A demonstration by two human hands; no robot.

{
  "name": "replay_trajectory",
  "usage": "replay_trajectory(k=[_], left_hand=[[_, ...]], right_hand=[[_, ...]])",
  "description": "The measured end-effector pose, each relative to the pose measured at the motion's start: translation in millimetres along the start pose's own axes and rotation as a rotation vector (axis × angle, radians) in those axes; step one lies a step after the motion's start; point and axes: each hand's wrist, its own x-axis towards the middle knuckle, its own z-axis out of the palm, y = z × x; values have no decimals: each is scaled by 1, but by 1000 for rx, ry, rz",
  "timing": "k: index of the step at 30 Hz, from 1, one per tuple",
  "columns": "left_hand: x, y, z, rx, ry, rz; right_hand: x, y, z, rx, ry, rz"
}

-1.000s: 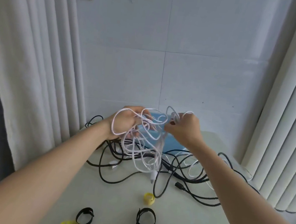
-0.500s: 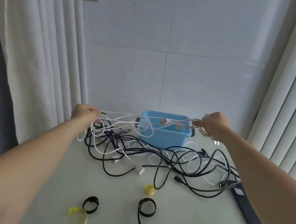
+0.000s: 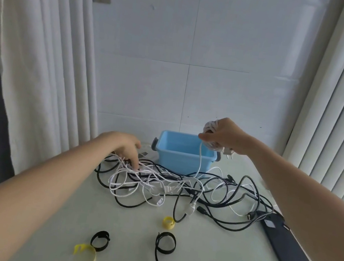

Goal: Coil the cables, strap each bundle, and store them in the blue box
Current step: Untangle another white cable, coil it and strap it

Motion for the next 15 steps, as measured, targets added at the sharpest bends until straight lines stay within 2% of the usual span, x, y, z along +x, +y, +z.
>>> replay_trajectory(k=[2,4,8,10,12,13,15], left_hand=[[-10,19,-3,90,3,38],[-20,36,-6,151,75,108],[-30,63,-2,62,268,317],[-33,76,17,-61,198,428],[-35,91,46,-132,66,450],[-34,96,63,-127,30,441],[-24,102,93,-41,64,408]], right_hand=[[1,-9,-1,22,54,-61],[-1,-19,-3,39,113,-95],[-9,-39,-13,110,227,-174],[-12,-44,-17,142,271,-202],[-12,-44,-21,159,310,-206],[-12,-43,-23,168,326,-203],[-13,-39,-27,167,365,-204]])
